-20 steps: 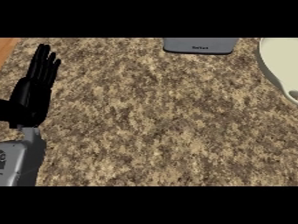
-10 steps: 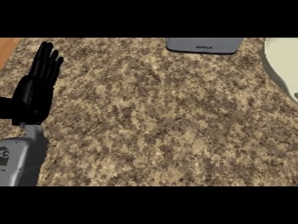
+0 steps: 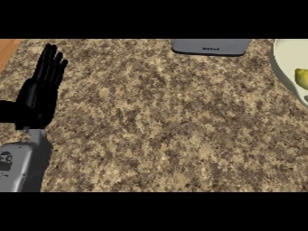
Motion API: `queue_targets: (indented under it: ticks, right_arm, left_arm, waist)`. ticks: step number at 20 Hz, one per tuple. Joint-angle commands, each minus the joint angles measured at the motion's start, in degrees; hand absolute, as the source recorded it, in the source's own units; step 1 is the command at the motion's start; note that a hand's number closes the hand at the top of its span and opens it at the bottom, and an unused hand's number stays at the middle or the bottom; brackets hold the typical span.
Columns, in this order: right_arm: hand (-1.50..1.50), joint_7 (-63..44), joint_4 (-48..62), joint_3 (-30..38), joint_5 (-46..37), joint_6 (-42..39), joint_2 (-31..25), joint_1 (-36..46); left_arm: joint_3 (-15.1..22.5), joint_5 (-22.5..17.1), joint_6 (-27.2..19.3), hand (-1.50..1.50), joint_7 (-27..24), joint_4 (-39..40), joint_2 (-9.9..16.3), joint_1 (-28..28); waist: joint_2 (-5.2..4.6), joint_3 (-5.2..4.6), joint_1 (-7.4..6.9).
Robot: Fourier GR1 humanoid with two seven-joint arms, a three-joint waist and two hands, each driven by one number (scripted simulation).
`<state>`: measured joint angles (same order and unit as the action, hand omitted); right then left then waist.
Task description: Pick the lemon from the tray and place it in the pot
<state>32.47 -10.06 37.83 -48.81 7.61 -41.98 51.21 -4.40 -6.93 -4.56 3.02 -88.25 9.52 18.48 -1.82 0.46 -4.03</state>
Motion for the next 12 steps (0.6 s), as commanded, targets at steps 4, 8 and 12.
queue_targets:
  ticks: [4,8,12]
  right_arm:
    - [-1.5,-0.84,1.26,8.3,8.73,-7.19,-4.37,3.66]
    - [-1.5,-2.64,2.06,12.12,12.75,-7.43,-4.11,3.11]
    - [-1.5,0.33,1.8,16.22,16.96,-12.04,-8.47,0.03]
  left_arm:
    - [0.39,0.41,0.49,0.0,-2.56,0.03,-0.57,-2.49]
    - [-0.78,-1.44,2.88,0.0,-0.86,0.46,1.46,-1.5]
    - [-0.06,-0.04,0.14,0.0,0.43,-0.11,-0.05,-0.59]
  waist:
    - [0.1,-0.1,0.04]
    - [0.11,-0.1,0.07]
    - [0.0,0.07,0.53]
